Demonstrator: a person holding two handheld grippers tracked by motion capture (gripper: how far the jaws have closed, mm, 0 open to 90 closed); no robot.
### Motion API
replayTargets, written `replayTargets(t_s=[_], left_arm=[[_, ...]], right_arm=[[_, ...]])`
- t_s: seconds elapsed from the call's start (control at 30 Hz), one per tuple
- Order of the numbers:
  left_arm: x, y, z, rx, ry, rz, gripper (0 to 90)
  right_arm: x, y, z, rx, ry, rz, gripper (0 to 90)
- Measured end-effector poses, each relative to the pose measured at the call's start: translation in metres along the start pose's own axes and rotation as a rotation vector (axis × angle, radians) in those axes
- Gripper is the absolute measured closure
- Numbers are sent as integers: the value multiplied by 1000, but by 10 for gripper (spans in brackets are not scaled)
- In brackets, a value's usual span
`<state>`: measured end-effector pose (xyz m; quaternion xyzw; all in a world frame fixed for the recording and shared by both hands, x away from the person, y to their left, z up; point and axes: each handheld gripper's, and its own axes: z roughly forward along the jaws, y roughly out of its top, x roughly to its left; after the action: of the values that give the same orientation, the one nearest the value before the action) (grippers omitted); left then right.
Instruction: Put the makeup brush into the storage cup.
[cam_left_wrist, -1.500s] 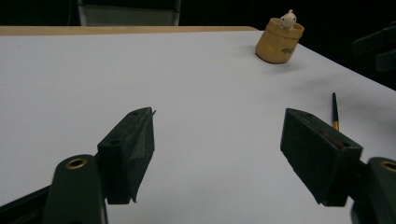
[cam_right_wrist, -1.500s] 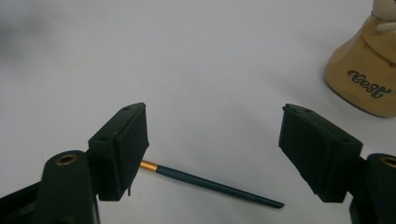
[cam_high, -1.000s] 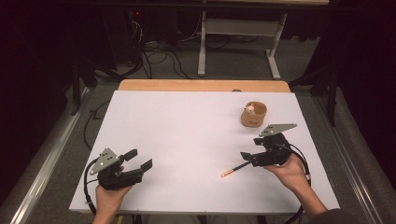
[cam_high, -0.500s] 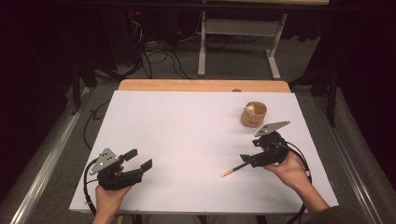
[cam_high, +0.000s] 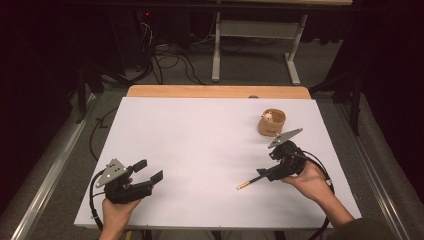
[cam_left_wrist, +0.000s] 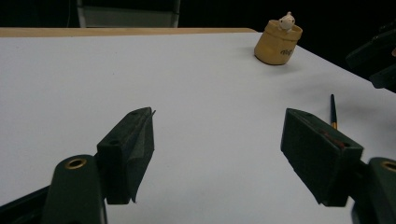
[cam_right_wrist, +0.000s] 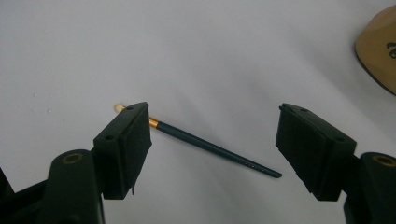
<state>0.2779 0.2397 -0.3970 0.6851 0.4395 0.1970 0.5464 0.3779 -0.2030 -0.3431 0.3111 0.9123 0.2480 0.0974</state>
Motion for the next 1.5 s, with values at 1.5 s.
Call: replayTargets(t_s=[1.5], left_arm=[[0,1,-3,-10,-3,0,258]], right_arm=[[8,12,25,240,19,-127,305]])
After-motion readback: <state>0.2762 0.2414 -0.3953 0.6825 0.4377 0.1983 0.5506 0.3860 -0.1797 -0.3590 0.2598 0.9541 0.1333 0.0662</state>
